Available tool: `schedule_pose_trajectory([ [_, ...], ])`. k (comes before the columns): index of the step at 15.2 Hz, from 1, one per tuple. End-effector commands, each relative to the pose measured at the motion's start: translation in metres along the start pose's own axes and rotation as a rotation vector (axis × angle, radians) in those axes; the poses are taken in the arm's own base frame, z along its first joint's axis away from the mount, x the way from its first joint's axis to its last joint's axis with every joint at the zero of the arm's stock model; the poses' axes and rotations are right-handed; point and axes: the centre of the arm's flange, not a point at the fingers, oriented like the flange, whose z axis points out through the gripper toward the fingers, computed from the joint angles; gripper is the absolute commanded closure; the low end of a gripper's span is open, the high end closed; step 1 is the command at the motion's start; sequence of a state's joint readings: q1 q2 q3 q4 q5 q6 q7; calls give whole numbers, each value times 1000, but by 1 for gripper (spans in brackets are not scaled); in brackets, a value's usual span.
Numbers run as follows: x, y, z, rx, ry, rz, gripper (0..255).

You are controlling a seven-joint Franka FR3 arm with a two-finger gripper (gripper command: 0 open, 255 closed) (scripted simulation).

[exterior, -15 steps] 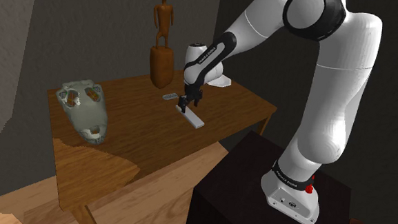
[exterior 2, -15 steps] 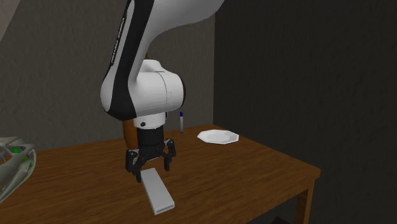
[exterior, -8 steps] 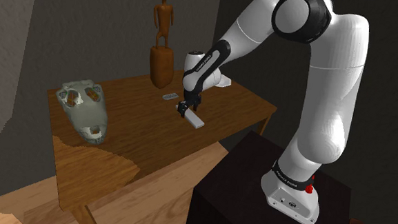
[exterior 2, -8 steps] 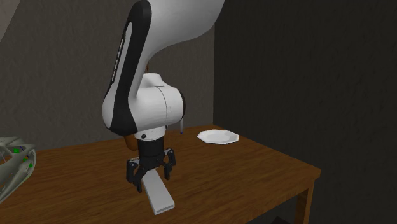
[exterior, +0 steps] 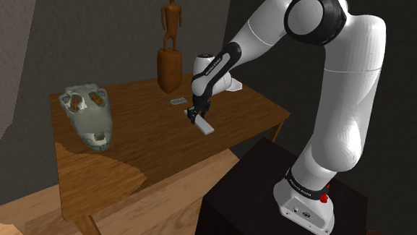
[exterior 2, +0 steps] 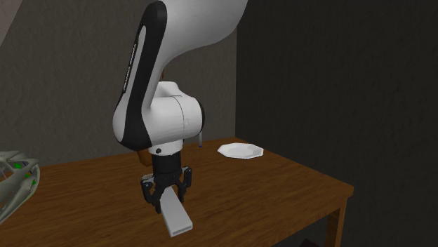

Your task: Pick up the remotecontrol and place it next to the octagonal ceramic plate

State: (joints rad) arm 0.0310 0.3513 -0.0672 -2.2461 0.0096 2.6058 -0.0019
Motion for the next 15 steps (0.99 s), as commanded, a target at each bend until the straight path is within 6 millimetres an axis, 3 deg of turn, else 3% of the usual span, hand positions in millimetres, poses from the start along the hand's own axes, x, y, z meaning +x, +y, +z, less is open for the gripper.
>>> schedule_pose_trajectory([
  [1,0,0,0,0,0,0,255],
  [8,0,0,0,0,0,0,255],
  [15,0,1,-37,0,0,0,255],
])
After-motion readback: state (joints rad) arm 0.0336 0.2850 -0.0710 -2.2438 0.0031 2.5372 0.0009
